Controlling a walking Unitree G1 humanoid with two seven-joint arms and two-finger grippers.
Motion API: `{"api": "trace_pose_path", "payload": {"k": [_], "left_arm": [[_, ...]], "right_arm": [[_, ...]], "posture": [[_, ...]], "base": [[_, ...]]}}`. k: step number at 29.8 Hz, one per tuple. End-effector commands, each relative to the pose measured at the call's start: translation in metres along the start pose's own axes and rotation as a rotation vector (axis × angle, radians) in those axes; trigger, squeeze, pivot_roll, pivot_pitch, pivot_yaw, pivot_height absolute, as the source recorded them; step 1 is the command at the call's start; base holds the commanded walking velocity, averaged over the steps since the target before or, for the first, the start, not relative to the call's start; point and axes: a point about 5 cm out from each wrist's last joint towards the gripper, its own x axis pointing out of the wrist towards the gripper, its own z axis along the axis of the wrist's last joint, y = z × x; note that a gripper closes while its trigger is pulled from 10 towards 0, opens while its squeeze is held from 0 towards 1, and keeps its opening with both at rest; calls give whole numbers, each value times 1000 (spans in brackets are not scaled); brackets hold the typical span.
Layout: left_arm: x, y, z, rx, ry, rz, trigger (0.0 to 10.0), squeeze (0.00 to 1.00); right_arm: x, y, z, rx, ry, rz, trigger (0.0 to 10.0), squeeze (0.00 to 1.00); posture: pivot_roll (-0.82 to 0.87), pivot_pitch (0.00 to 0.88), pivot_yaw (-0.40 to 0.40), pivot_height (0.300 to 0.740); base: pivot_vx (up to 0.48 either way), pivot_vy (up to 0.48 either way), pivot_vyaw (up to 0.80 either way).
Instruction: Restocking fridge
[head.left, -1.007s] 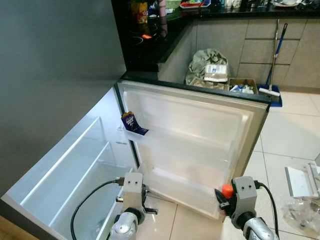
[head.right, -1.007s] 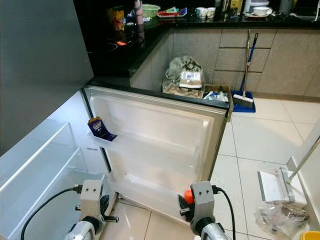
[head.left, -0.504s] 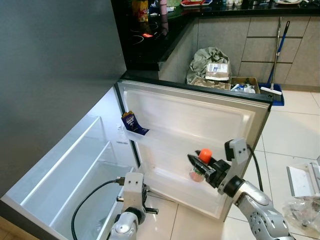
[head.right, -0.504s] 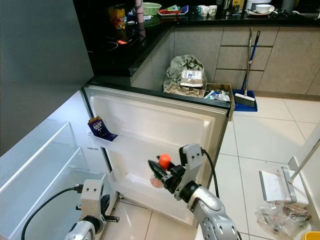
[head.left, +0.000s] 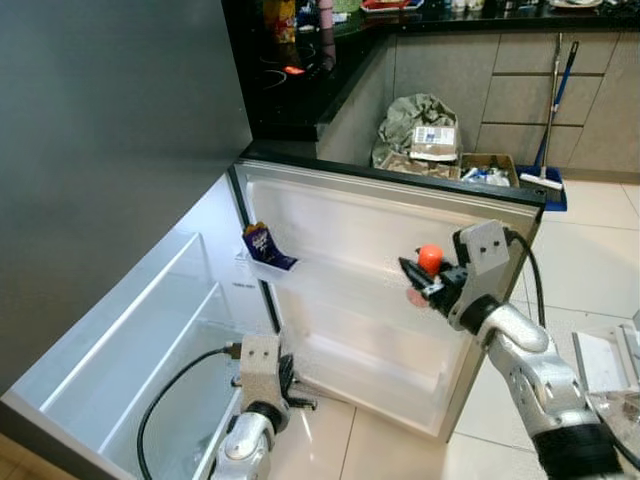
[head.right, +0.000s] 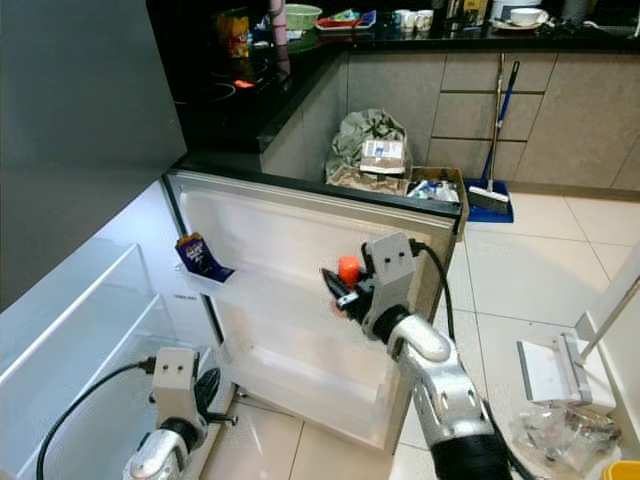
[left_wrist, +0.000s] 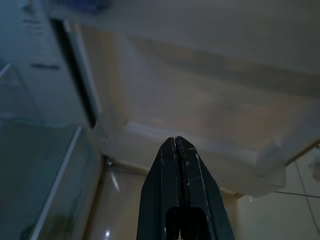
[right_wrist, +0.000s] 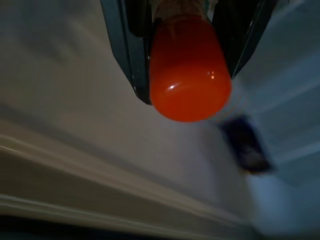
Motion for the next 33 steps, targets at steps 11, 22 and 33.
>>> {"api": "trace_pose_path", "payload": {"k": [11,22,33], "left_arm": [[-4,2,3,-3,-26,11,10000,0],[-7,3,0,3,-12,12,10000,0],[-5,3,2,6,-12,7,10000,0]], "right_arm": [[6,1,-39,-21,173,-8,10000,0],[-4,13,-80,-15,355,46,10000,0],[9,13,-53,30,257,66,10000,0]], "posture": [[-45,120,59,740],[-36,123,62,740],[-39,125,66,740]], "base": [[0,0,0],[0,0,0],[0,0,0]]}}
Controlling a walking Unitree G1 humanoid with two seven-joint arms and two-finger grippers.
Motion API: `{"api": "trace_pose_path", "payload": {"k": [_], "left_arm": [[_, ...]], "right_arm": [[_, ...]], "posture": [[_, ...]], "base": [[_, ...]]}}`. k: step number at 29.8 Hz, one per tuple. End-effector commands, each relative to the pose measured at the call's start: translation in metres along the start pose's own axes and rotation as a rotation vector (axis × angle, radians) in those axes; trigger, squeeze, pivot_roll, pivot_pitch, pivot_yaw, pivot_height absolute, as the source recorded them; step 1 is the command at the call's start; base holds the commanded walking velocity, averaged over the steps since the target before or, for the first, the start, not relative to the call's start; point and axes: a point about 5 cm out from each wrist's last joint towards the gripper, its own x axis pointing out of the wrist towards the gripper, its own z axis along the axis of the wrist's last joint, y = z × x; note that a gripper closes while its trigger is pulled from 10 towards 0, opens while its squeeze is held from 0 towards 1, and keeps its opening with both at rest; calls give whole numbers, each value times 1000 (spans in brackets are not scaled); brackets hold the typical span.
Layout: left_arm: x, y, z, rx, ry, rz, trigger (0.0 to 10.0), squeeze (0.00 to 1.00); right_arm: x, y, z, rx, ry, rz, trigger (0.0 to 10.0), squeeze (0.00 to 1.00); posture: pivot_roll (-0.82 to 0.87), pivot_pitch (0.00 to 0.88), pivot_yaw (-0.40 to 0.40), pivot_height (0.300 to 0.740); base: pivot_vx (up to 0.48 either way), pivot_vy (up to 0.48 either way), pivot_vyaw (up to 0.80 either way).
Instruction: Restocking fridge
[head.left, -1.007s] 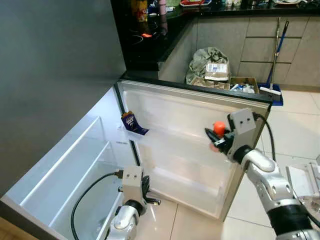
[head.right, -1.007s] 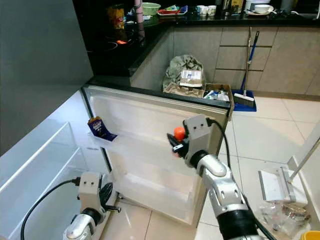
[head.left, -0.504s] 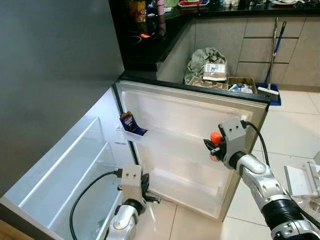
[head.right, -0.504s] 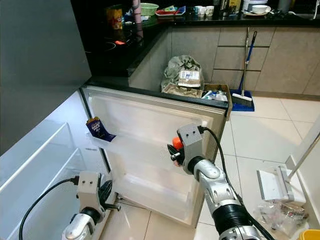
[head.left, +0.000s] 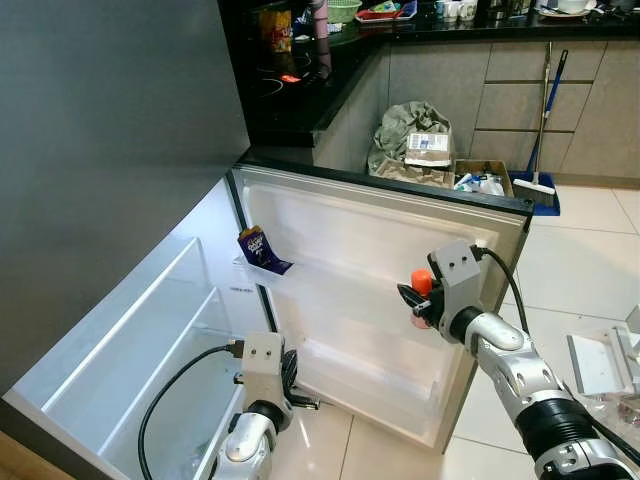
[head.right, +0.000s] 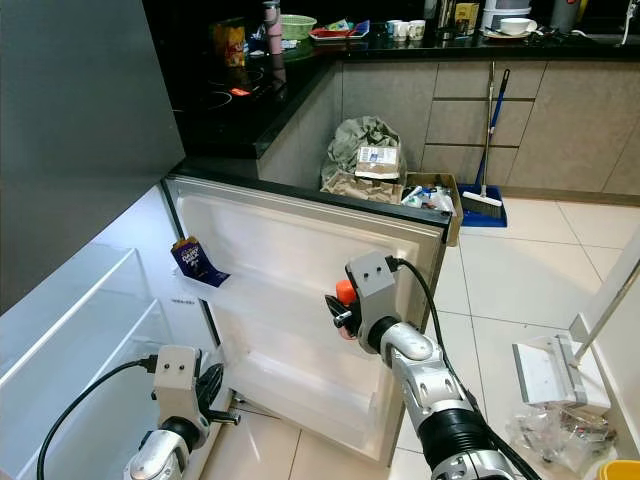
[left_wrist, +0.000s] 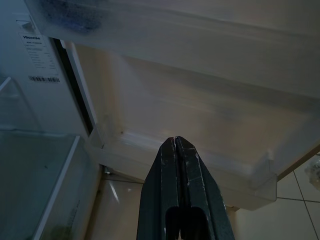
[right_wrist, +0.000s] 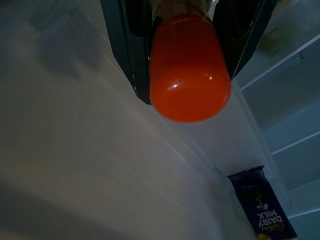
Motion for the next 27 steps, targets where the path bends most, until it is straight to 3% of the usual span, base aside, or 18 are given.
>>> {"api": "trace_pose_path", "payload": {"k": [1,9,14,20,27], "left_arm": [[-1,0,-1,-3,6,2,10000,0],[-1,-1,-1,-5,6,5,10000,0],[-1,0,3,-10,-15,9,10000,0],[2,0,14,-17,-72,14,10000,0],[0,2,21,-20,-105,9,10000,0]], "right_arm": [[-1,5,-13,41,59,18,10000,0],[3,3,-4,28,24,14,10000,0],[10,2,16,80,-117,-20,10000,0],[19,4,27,155,-208,-22,10000,0],[29,14,32,91,-211,16,10000,0]], "posture": [[-39,125,66,740],[-40,125,61,740],[-39,125,60,740],[-24,121,57,740],[0,127,51,740]], "base": [[0,0,0],[0,0,0],[0,0,0],[0,0,0],[0,0,0]]}}
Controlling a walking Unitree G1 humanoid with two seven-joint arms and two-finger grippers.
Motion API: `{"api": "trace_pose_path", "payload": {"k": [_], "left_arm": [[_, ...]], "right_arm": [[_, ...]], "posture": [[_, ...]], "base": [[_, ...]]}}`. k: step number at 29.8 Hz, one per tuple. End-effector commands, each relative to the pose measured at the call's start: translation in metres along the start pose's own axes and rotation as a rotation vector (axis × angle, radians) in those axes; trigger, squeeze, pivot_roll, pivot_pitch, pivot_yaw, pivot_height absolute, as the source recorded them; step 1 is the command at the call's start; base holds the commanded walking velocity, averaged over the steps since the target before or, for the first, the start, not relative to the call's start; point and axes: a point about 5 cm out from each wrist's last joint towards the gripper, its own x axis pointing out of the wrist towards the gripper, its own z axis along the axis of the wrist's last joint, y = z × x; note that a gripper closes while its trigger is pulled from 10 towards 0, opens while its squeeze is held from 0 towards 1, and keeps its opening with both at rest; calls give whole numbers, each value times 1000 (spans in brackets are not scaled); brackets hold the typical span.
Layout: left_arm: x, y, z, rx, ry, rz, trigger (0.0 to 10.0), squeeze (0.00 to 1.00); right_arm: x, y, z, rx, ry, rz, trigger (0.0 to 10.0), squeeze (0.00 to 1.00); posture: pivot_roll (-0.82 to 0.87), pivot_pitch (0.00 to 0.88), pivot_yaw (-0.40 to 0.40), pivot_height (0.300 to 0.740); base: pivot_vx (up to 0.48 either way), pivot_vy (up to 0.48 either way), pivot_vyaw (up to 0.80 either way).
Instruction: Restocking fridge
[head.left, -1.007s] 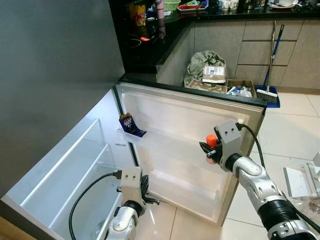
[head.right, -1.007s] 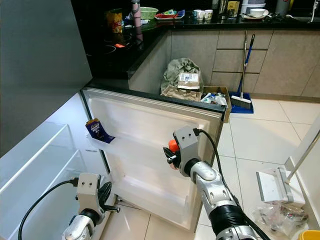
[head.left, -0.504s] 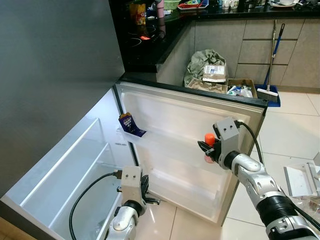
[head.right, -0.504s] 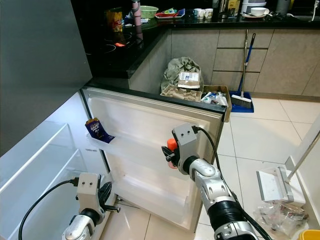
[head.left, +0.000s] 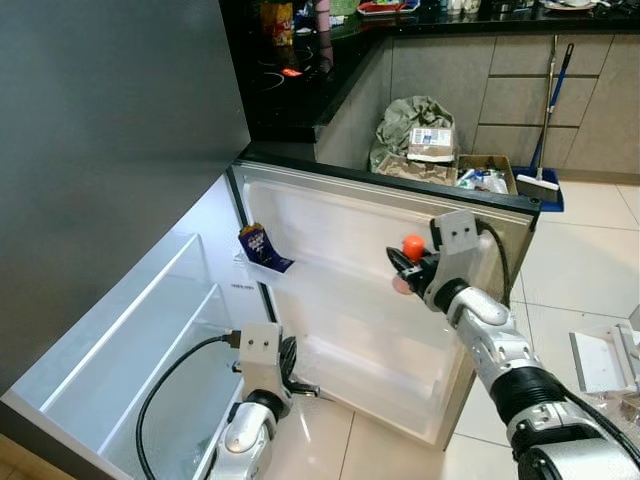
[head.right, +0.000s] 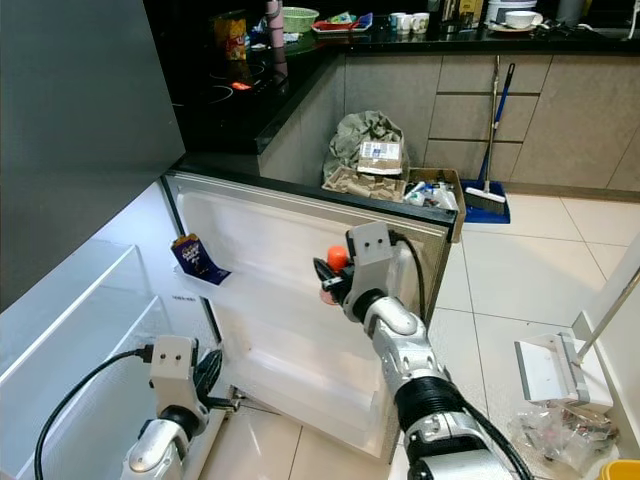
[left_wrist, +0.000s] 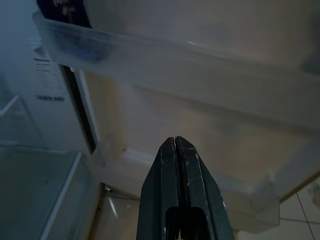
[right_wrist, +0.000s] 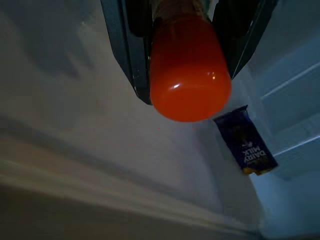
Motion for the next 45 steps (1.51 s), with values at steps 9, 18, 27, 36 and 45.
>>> {"api": "trace_pose_path", "payload": {"k": [9,18,27,36,45], "left_arm": [[-5,0,5,-20,-25,-3,10000,0],[-6,-18,25,-25,-117,-126,10000,0],[-10,-60,45,-87,-145,-459,10000,0],[-11,-61,47,-29,-128,-490,10000,0],[-12,-61,49,-29,-124,-491,10000,0]], "right_arm": [[9,12,-1,-49,8,37,10000,0],[4,5,-15,-19,57,-32,10000,0],[0,1,-20,-2,61,-60,10000,0],[-3,1,-31,34,127,-77,10000,0],[-3,-1,-32,68,126,-97,10000,0]], "posture": [[11,130,42,740],[23,144,43,740],[25,151,51,740],[25,155,54,740],[26,155,56,740]], "base": [[0,0,0],[0,0,0],[0,0,0],[0,0,0],[0,0,0]]}}
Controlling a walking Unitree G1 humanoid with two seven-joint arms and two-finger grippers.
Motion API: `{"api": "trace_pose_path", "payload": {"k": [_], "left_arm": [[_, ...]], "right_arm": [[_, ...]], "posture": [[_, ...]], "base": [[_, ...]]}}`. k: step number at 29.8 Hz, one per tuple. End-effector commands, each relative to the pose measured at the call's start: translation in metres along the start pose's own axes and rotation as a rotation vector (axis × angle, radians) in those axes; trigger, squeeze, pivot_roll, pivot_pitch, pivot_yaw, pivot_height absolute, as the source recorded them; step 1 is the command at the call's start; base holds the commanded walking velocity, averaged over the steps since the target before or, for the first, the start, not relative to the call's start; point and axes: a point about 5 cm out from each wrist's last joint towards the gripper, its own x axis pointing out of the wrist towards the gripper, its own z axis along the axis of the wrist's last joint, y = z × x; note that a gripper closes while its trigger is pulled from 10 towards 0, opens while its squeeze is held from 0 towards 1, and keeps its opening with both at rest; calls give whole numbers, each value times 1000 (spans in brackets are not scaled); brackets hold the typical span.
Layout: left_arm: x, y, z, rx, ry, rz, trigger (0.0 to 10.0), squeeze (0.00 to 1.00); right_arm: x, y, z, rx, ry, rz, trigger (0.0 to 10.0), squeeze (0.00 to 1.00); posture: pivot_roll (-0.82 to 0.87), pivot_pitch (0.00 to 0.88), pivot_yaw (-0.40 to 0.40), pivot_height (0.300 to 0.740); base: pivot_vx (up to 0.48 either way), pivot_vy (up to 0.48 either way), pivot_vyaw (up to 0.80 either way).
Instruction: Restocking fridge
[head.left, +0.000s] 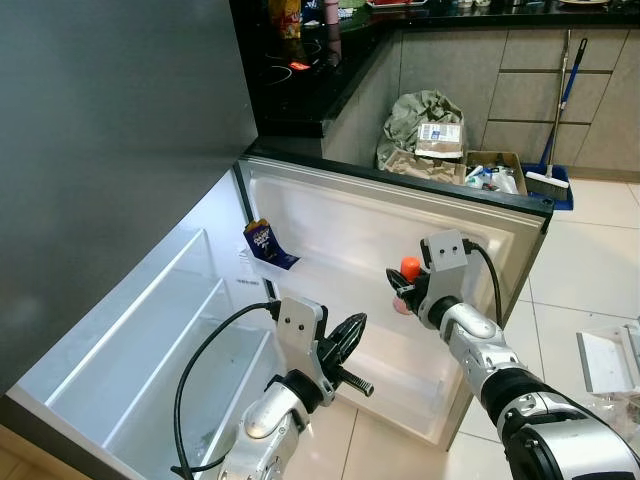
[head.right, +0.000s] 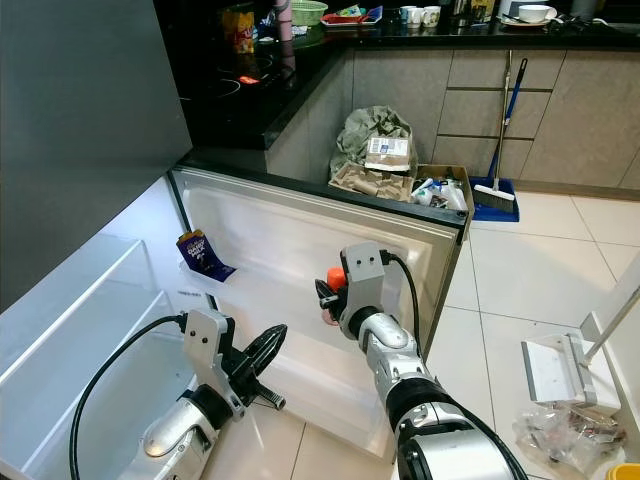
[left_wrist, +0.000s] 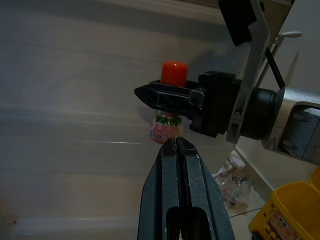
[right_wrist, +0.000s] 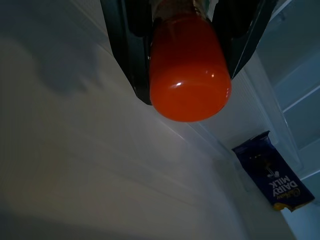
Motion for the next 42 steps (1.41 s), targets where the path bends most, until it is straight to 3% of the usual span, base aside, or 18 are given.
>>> {"api": "trace_pose_path", "payload": {"k": [1,12,13,14,15,16,20,21,22,23,24,34,42], "left_arm": [[-3,0,0,18,14,-7,10000,0],[-2,1,2,20,18,-1,10000,0],[-2,1,2,20,19,-1,10000,0],[-2,1,2,20,19,-1,10000,0],[-2,1,1,20,19,-1,10000,0],[-2,1,2,21,19,-1,10000,0],[-2,1,2,22,20,-1,10000,0],[-2,1,2,22,20,0,10000,0],[-2,1,2,22,20,0,10000,0],[-2,1,2,22,20,0,10000,0],[-2,1,2,23,20,1,10000,0],[-2,1,1,21,19,2,10000,0],[-3,2,2,23,16,3,10000,0]], "right_arm": [[1,3,-4,23,21,1,10000,0],[0,0,-4,51,26,-14,10000,0],[0,0,-4,57,25,-14,10000,302],[0,0,-4,61,25,-14,10000,302],[0,0,-4,64,24,-13,10000,871],[0,0,-4,66,24,-14,10000,890],[0,-1,-4,61,26,-22,10000,835],[0,-2,-4,59,27,-26,10000,741],[0,-2,-4,59,27,-26,10000,741],[0,-2,-4,57,27,-27,10000,231],[0,-2,-4,55,27,-28,10000,0],[2,-3,4,65,-9,-29,10000,0],[5,-9,30,137,-127,-51,10000,0]], "posture": [[26,155,56,740],[23,156,58,740],[22,156,59,740],[22,156,59,740],[22,156,59,740],[22,156,59,740],[22,157,59,740],[21,157,59,740],[21,157,59,740],[21,156,59,740],[20,156,59,740],[15,156,58,740],[2,151,64,740]], "base": [[0,0,0],[0,0,0],[0,0,0],[0,0,0],[0,0,0],[0,0,0],[0,0,0],[0,0,0],[0,0,0],[0,0,0],[0,0,0],[0,0,0],[0,0,0]]}}
